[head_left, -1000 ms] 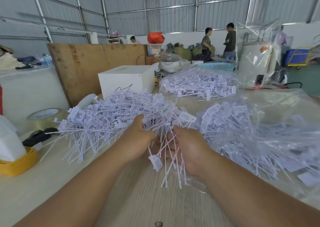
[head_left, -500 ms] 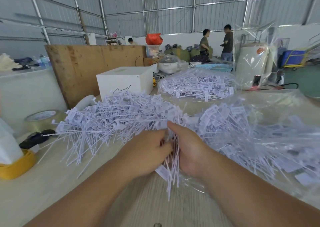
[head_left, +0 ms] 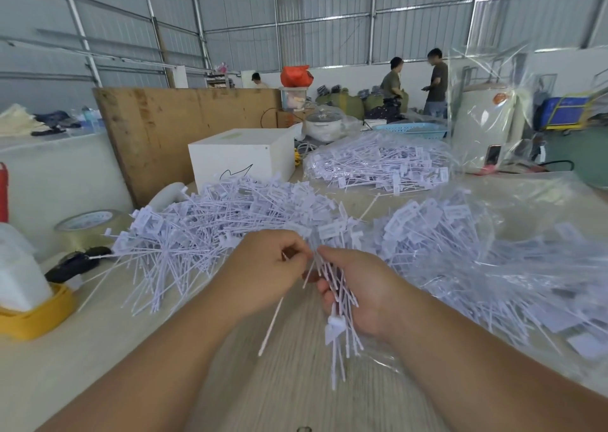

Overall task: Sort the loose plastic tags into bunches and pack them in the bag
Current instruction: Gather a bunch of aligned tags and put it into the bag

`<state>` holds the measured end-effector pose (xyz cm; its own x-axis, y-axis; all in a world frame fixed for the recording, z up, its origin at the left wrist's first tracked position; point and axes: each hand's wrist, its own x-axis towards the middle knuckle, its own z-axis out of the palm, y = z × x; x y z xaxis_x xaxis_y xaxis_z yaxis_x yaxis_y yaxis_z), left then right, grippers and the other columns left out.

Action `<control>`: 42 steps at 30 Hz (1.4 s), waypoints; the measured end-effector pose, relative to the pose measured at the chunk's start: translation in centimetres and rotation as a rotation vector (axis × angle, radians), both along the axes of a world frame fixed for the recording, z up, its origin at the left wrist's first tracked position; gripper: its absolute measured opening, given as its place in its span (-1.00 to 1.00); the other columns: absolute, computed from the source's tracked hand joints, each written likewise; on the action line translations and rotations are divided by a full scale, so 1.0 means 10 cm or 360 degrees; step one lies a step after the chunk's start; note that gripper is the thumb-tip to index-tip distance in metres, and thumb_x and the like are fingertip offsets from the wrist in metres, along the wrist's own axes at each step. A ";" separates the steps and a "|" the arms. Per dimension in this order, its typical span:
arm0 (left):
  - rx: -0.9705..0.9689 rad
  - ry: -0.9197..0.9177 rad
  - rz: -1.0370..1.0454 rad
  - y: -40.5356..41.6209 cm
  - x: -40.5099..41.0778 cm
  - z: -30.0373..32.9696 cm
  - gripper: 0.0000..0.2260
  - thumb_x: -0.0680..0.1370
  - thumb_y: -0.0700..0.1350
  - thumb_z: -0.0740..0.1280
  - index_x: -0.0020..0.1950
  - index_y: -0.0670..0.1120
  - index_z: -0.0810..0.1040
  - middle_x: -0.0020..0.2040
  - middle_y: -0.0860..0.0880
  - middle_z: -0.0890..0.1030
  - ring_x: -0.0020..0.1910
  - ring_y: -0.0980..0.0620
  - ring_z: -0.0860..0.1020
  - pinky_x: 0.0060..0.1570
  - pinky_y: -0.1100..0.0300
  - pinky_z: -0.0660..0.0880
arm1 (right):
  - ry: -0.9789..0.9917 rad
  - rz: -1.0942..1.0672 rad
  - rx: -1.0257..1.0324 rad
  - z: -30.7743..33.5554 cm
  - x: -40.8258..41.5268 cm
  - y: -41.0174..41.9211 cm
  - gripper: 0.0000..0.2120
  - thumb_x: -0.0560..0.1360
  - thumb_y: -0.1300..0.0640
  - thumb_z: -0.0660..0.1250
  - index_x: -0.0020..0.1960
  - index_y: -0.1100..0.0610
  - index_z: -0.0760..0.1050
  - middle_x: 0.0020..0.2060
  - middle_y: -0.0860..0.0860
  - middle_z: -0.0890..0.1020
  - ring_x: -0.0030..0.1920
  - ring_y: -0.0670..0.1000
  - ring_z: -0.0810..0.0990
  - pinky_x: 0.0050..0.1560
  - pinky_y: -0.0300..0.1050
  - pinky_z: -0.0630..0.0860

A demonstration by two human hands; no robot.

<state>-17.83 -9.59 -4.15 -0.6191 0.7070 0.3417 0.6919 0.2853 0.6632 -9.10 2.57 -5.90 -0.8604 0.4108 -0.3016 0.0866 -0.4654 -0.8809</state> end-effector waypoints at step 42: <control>-0.0487 0.0277 0.0288 0.05 -0.30 -0.18 -0.75 0.53 -0.06 0.30 -0.34 0.00 0.39 -0.29 0.06 0.49 -0.32 0.15 0.45 -0.32 0.26 0.36 | 0.0001 0.0163 -0.0335 0.01 0.07 0.02 -0.65 0.43 0.28 0.23 -0.51 0.10 0.33 -0.50 0.01 0.25 -0.63 -0.07 0.16 -0.61 -0.32 0.07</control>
<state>-20.85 -9.12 -5.94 -0.6946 0.6771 0.2429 0.7067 0.5793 0.4062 -8.43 2.75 -5.80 -0.8945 0.2495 -0.3710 0.1423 -0.6278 -0.7653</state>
